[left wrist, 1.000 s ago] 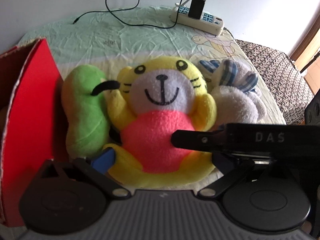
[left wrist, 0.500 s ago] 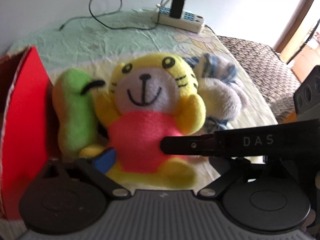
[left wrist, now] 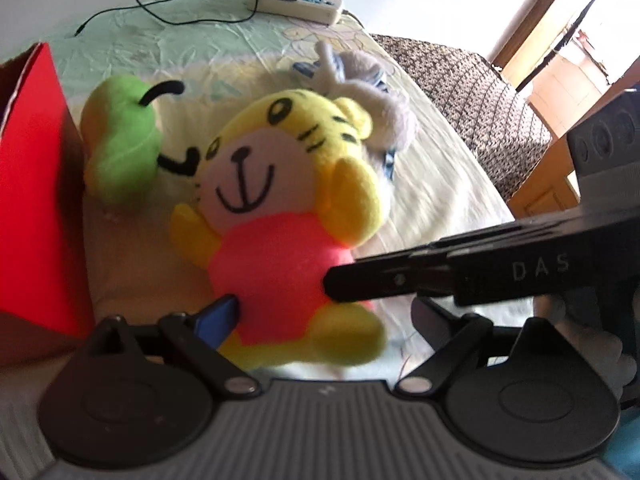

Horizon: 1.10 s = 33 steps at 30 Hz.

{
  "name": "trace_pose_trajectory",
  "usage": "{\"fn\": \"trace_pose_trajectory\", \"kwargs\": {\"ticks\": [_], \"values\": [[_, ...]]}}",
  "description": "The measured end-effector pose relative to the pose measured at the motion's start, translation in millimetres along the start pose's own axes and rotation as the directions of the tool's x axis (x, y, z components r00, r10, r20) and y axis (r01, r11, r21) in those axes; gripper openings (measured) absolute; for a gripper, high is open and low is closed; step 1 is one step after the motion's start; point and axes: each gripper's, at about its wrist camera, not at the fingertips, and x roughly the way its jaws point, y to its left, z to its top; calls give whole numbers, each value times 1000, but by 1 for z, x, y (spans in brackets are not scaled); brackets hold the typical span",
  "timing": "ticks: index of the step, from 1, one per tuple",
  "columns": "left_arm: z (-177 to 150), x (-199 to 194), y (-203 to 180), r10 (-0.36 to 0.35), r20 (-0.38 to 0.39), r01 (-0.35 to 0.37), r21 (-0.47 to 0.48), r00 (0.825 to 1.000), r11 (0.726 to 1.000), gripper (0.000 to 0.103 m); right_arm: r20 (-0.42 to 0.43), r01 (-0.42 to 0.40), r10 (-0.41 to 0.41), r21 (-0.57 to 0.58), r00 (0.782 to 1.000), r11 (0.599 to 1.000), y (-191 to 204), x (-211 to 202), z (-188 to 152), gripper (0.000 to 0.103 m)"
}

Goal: Organize objects
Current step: 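Grasp the yellow tiger plush's head with the right tool and lift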

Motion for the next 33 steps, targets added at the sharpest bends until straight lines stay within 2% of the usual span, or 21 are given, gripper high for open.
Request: {"fn": "trace_pose_trajectory", "kwargs": {"ticks": [2, 3, 4, 6, 9, 12, 16, 19, 23, 28, 33], "values": [[-2, -3, 1, 14, 8, -14, 2, 1000, 1000, 93, 33, 8, -8, 7, 999, 1000, 0, -2, 0, 32], [-1, -5, 2, 27, 20, -27, 1, 999, 1000, 94, 56, 15, -16, 19, 998, 1000, -2, -4, 2, 38], [0, -7, 3, 37, 34, -37, -2, 999, 999, 95, 78, 22, -25, 36, 997, 999, -7, -6, 6, 50], [6, -13, 6, 43, 69, -42, -15, 997, 999, 99, 115, 34, -40, 56, 993, 998, -11, -8, 12, 59], [15, -13, 14, 5, 93, 0, -52, 996, 999, 101, 133, 23, -32, 67, 991, 997, -11, -3, 21, 59], [22, 5, 24, -8, 53, 14, -113, 999, 993, 101, 121, 18, -29, 96, 992, 995, -10, 14, 28, 60], [28, 34, 26, 14, -20, -17, -143, 1000, 990, 89, 73, 17, -29, 155, 997, 988, -16, 36, 34, 60], [26, 39, 18, 51, -24, -53, -106, 998, 993, 87, 57, -12, 2, 177, 998, 984, -19, 39, 36, 56], [25, 38, -1, 79, -9, -79, -40, 997, 996, 86, 48, -35, 28, 152, 998, 988, -18, 31, 36, 50], [18, 20, -14, 54, 24, -54, 0, 998, 999, 86, 68, -46, 40, 92, 997, 995, -6, 13, 28, 49], [6, -11, -26, 85, 126, -92, 49, 988, 995, 86, 144, -96, 93, 14, 985, 995, 18, 2, 25, 49]]}}
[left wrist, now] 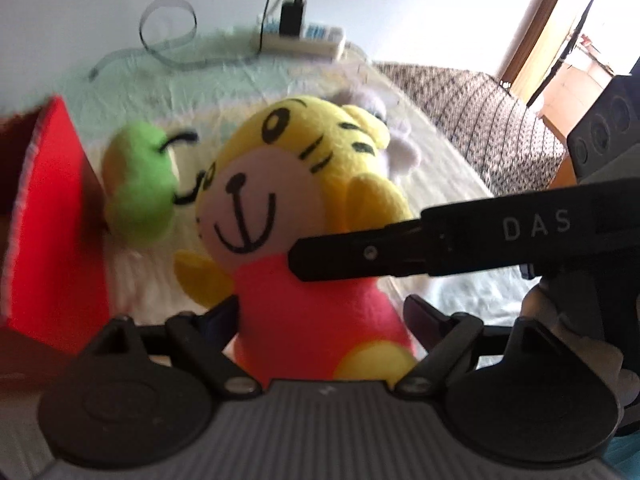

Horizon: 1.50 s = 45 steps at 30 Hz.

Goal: Organize objects
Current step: 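Grasp the yellow tiger plush's head with the right tool and lift, then carry the yellow tiger plush with the right tool into the red box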

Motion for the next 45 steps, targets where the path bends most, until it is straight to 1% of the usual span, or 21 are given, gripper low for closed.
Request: {"fn": "trace_pose_trajectory", "kwargs": {"ticks": [5, 8, 10, 13, 15, 18, 21, 23, 26, 28, 30, 32, 34, 36, 38, 40, 43, 45], "values": [[3, -32, 3, 42, 112, -46, 33, 993, 998, 86, 101, -60, 67, -68, 993, 996, 24, -7, -1, 49], [6, -54, 14, 43, 185, -53, 47, 982, 998, 86, 159, -96, 108, -84, 981, 992, 42, -10, 0, 49], [8, -70, 25, 38, 237, -53, 59, 971, 997, 86, 191, -114, 131, -98, 973, 989, 53, -11, 4, 49], [10, -93, 47, 34, 299, -54, 60, 954, 997, 86, 219, -133, 156, -114, 963, 984, 76, 0, 7, 49], [11, -106, 66, 39, 331, -60, 53, 943, 997, 86, 227, -133, 165, -149, 960, 980, 95, 8, 10, 49], [14, -118, 93, 62, 347, -87, 57, 936, 995, 86, 227, -121, 161, -180, 961, 976, 124, 32, 15, 49], [12, -125, 123, 89, 348, -116, 57, 933, 992, 88, 229, -92, 139, -203, 964, 975, 149, 55, 13, 49], [10, -125, 143, 100, 332, -121, 43, 938, 992, 88, 239, -54, 107, -217, 965, 975, 164, 72, 13, 49], [8, -121, 173, 98, 313, -108, 16, 945, 994, 88, 242, 6, 49, -219, 969, 976, 175, 98, 12, 48], [5, -115, 193, 86, 294, -89, -5, 952, 996, 88, 240, 26, 23, -199, 970, 980, 175, 113, 12, 47], [10, -104, 212, 72, 262, -69, -21, 962, 997, 88, 244, 75, -26, -191, 969, 979, 176, 126, 11, 47], [10, -94, 223, 70, 231, -67, -24, 970, 997, 87, 250, 136, -85, -194, 965, 971, 176, 136, 8, 47], [-2, -87, 224, 73, 202, -71, -16, 977, 997, 87, 236, 198, -151, -191, 960, 961, 179, 147, 5, 46], [-5, -78, 228, 66, 177, -65, -12, 982, 998, 86, 203, 225, -190, -163, 960, 961, 174, 157, 6, 46], [-9, -75, 226, 65, 165, -65, -5, 984, 998, 85, 197, 247, -218, -138, 956, 959, 172, 158, 3, 46], [-13, -72, 227, 54, 154, -54, -7, 987, 999, 85, 209, 256, -224, -142, 952, 956, 173, 158, 0, 45], [-13, -63, 235, 23, 135, -19, -29, 991, 999, 85, 208, 298, -258, -190, 944, 936, 177, 162, -1, 45], [-12, -63, 236, 13, 125, -8, -39, 992, 999, 85, 212, 321, -275, -228, 938, 919, 182, 166, -3, 46]]}}
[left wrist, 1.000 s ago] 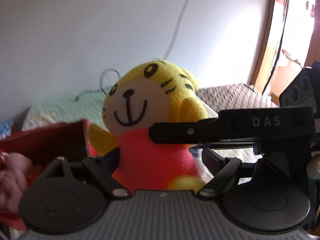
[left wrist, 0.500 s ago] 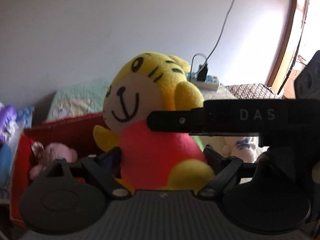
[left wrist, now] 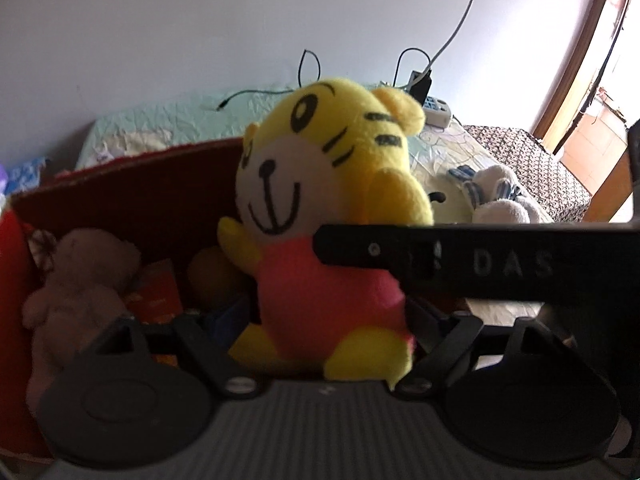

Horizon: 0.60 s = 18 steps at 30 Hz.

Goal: Organize objects
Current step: 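Carry the yellow tiger plush with the right tool into the red box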

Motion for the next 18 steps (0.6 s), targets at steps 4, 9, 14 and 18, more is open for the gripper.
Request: {"fn": "trace_pose_trajectory", "kwargs": {"ticks": [4, 9, 14, 18], "values": [[0, 7, 2, 1, -18, -1, -9, 1000, 1000, 87, 5, 7, -7, -24, 1000, 1000, 0, 8, -2, 52], [-1, 13, -4, 21, -37, -21, 14, 999, 1000, 86, 26, -15, 14, 44, 1000, 999, -11, -2, -2, 58], [-2, 17, -8, 27, -40, -25, 36, 999, 999, 84, 129, -39, 32, 54, 991, 998, -17, -21, 7, 59], [0, 18, -8, 17, -44, -15, 32, 999, 999, 84, 134, -67, 62, 31, 989, 997, -15, -11, 18, 60]]}}
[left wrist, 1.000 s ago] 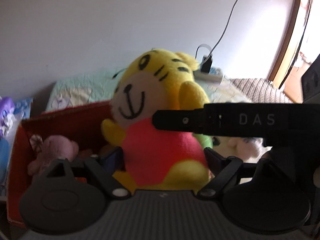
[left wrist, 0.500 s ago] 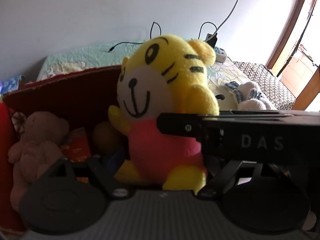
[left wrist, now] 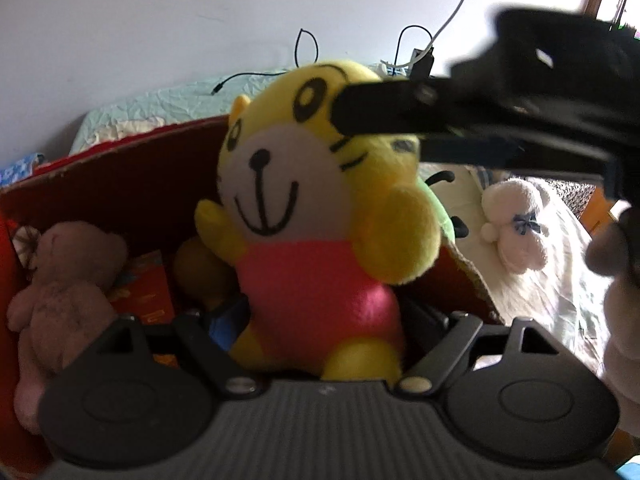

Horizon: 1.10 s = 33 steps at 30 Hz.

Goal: Organize objects
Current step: 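Carry the yellow tiger plush with the right tool into the red box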

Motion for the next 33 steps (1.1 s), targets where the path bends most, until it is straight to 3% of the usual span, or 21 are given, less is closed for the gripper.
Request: {"fn": "trace_pose_trajectory", "kwargs": {"ticks": [4, 10, 17, 21, 24, 27, 33], "values": [[-1, 0, 0, 11, 0, -11, 12, 1000, 1000, 83, -25, 47, -48, -41, 999, 998, -1, 16, 0, 56], [-2, 1, 8, 14, -8, -14, -9, 1000, 1000, 83, -74, 35, -34, 20, 997, 999, -11, 16, -3, 49], [2, 4, -3, -43, -18, 43, -11, 999, 999, 83, -44, 90, -92, -63, 995, 994, 6, 0, -2, 45], [2, 0, -9, -59, -16, 59, 3, 998, 998, 83, -72, 118, -127, -115, 989, 986, 14, 4, 4, 45], [1, 6, 5, -110, -31, 109, -40, 993, 993, 83, -86, 160, -178, -186, 980, 970, 22, 19, 4, 45], [-3, 6, 13, -115, -42, 112, -62, 992, 992, 83, -118, 193, -226, -239, 967, 952, 25, 37, 0, 45], [-12, -14, 31, -125, -2, 125, -94, 992, 988, 82, -121, 189, -215, -196, 969, 962, 15, 42, -1, 44]]}}
